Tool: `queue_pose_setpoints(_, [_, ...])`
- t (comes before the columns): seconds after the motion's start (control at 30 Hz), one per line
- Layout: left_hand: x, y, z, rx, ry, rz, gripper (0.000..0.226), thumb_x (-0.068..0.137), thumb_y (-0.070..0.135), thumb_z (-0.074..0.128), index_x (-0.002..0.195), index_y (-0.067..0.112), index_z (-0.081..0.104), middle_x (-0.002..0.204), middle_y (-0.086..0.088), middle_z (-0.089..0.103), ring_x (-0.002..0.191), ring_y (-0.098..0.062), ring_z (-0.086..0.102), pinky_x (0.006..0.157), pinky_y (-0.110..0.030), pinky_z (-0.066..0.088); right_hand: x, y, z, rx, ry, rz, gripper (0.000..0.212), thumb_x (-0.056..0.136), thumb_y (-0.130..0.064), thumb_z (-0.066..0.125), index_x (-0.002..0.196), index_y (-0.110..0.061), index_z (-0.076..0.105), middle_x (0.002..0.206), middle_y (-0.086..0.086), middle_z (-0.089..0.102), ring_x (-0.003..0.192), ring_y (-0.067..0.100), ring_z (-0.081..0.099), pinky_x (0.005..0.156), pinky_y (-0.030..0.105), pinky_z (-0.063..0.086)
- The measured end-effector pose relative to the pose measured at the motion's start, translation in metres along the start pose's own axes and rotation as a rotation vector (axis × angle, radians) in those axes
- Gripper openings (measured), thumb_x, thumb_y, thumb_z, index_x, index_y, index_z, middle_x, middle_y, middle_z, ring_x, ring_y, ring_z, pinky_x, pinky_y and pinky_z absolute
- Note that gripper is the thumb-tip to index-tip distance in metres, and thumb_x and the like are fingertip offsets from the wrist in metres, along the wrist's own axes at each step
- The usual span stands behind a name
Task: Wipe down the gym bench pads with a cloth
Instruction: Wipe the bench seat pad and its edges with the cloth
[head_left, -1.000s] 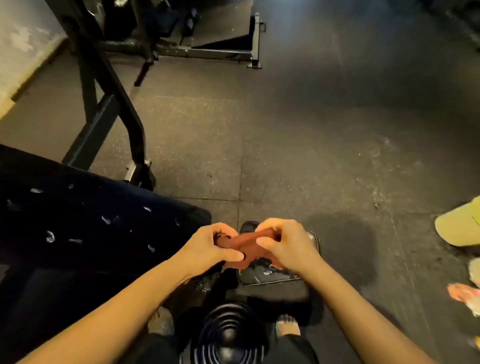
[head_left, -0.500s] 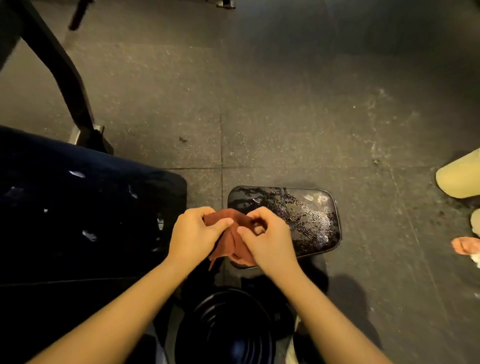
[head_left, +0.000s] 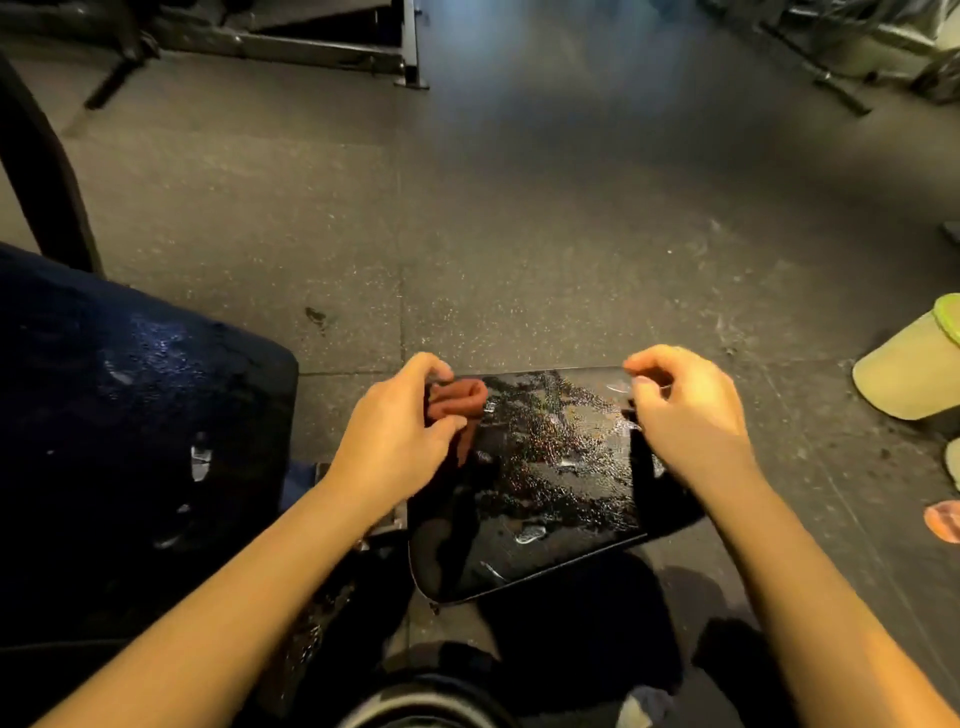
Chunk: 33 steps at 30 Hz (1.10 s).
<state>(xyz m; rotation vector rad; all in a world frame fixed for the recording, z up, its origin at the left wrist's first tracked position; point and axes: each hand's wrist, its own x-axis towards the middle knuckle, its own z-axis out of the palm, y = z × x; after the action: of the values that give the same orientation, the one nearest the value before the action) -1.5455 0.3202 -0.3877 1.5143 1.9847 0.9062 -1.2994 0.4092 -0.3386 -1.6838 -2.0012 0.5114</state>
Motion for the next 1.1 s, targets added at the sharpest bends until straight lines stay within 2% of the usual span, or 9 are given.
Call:
queue_pose_setpoints(0.17, [0.052, -0.025, 0.046, 0.18, 0.055, 0.225, 0.021, 0.096, 0.024, 0.068, 0.117, 0.026, 0.071, 0.098, 0.006, 0.06, 0.101, -0.021, 0.06, 0.084, -0.03, 0.044, 0.005, 0.038, 0.025, -0.351, 0.004, 0.021, 0.043, 0.098, -0.033, 0.055, 0.135, -0.011, 0.056, 0.133, 0.013, 0.059, 0.121, 0.036, 0.055, 0.098, 0.048, 0.045])
queue_pose_setpoints(0.37, [0.046, -0.035, 0.064, 0.12, -0.062, 0.399, 0.021, 0.09, 0.017, 0.065, 0.108, 0.024, 0.073, 0.094, 0.006, 0.066, 0.093, -0.017, 0.06, 0.084, -0.043, 0.05, 0.003, 0.058, 0.033, -0.345, 0.043, -0.064, 0.05, 0.096, -0.032, 0.065, 0.14, -0.01, 0.054, 0.14, 0.007, 0.057, 0.127, 0.032, 0.052, 0.1, 0.041, 0.043])
queue_pose_setpoints(0.47, [0.01, -0.036, 0.068, 0.071, -0.077, 0.445, 0.025, 0.085, 0.023, 0.06, 0.107, 0.022, 0.071, 0.096, 0.009, 0.066, 0.092, -0.014, 0.059, 0.085, -0.038, 0.049, 0.004, 0.063, 0.033, -0.361, 0.035, -0.099, 0.04, 0.095, -0.034, 0.064, 0.128, -0.011, 0.059, 0.13, 0.005, 0.06, 0.117, 0.032, 0.054, 0.084, 0.037, 0.042])
queue_pose_setpoints(0.67, [-0.067, -0.045, 0.067, 0.179, -0.125, 0.527, 0.026, 0.081, 0.024, 0.057, 0.105, 0.024, 0.067, 0.095, 0.011, 0.057, 0.089, -0.012, 0.052, 0.079, -0.025, 0.042, -0.001, 0.062, 0.036, -0.367, 0.067, -0.096, 0.049, 0.096, -0.036, 0.061, 0.139, -0.013, 0.055, 0.143, 0.002, 0.054, 0.128, 0.03, 0.05, 0.095, 0.043, 0.047])
queue_pose_setpoints(0.77, [-0.012, -0.049, 0.067, 0.254, 0.048, 0.356, 0.022, 0.09, 0.025, 0.056, 0.107, 0.019, 0.068, 0.1, 0.002, 0.065, 0.099, -0.024, 0.06, 0.085, -0.035, 0.046, 0.001, 0.062, 0.037, -0.354, 0.084, -0.103, 0.041, 0.096, -0.033, 0.061, 0.131, -0.011, 0.059, 0.134, 0.005, 0.058, 0.12, 0.031, 0.052, 0.085, 0.04, 0.044])
queue_pose_setpoints(0.87, [0.031, -0.038, 0.08, 0.125, 0.181, 0.178, 0.022, 0.093, 0.018, 0.067, 0.115, 0.021, 0.065, 0.108, 0.0, 0.072, 0.104, -0.026, 0.064, 0.081, -0.032, 0.041, 0.001, 0.063, 0.037, -0.354, 0.092, -0.133, 0.033, 0.096, -0.033, 0.059, 0.119, -0.01, 0.06, 0.125, 0.005, 0.06, 0.111, 0.03, 0.053, 0.077, 0.035, 0.038])
queue_pose_setpoints(0.93, [0.017, -0.026, 0.089, 0.012, 0.183, 0.246, 0.023, 0.092, 0.016, 0.068, 0.11, 0.029, 0.066, 0.107, 0.01, 0.072, 0.102, -0.013, 0.064, 0.083, -0.026, 0.043, 0.0, 0.062, 0.036, -0.341, 0.089, -0.146, 0.03, 0.096, -0.034, 0.06, 0.118, -0.013, 0.061, 0.123, 0.003, 0.06, 0.113, 0.031, 0.053, 0.078, 0.036, 0.041])
queue_pose_setpoints(1.0, [-0.027, -0.024, 0.097, -0.048, 0.096, 0.399, 0.03, 0.09, 0.012, 0.069, 0.11, 0.035, 0.067, 0.109, 0.016, 0.07, 0.103, -0.003, 0.062, 0.092, -0.021, 0.045, -0.001, 0.061, 0.035, -0.327, 0.101, -0.145, 0.017, 0.094, -0.031, 0.06, 0.09, -0.017, 0.052, 0.099, 0.0, 0.054, 0.1, 0.033, 0.054, 0.068, 0.035, 0.037])
queue_pose_setpoints(1.1, [-0.084, -0.039, 0.093, 0.068, -0.061, 0.643, 0.03, 0.089, 0.016, 0.062, 0.118, 0.023, 0.065, 0.109, 0.009, 0.064, 0.1, -0.01, 0.056, 0.091, -0.018, 0.04, -0.001, 0.062, 0.036, -0.31, 0.119, -0.144, 0.034, 0.091, -0.028, 0.06, 0.07, -0.016, 0.035, 0.075, -0.005, 0.039, 0.081, 0.03, 0.045, 0.052, 0.031, 0.023])
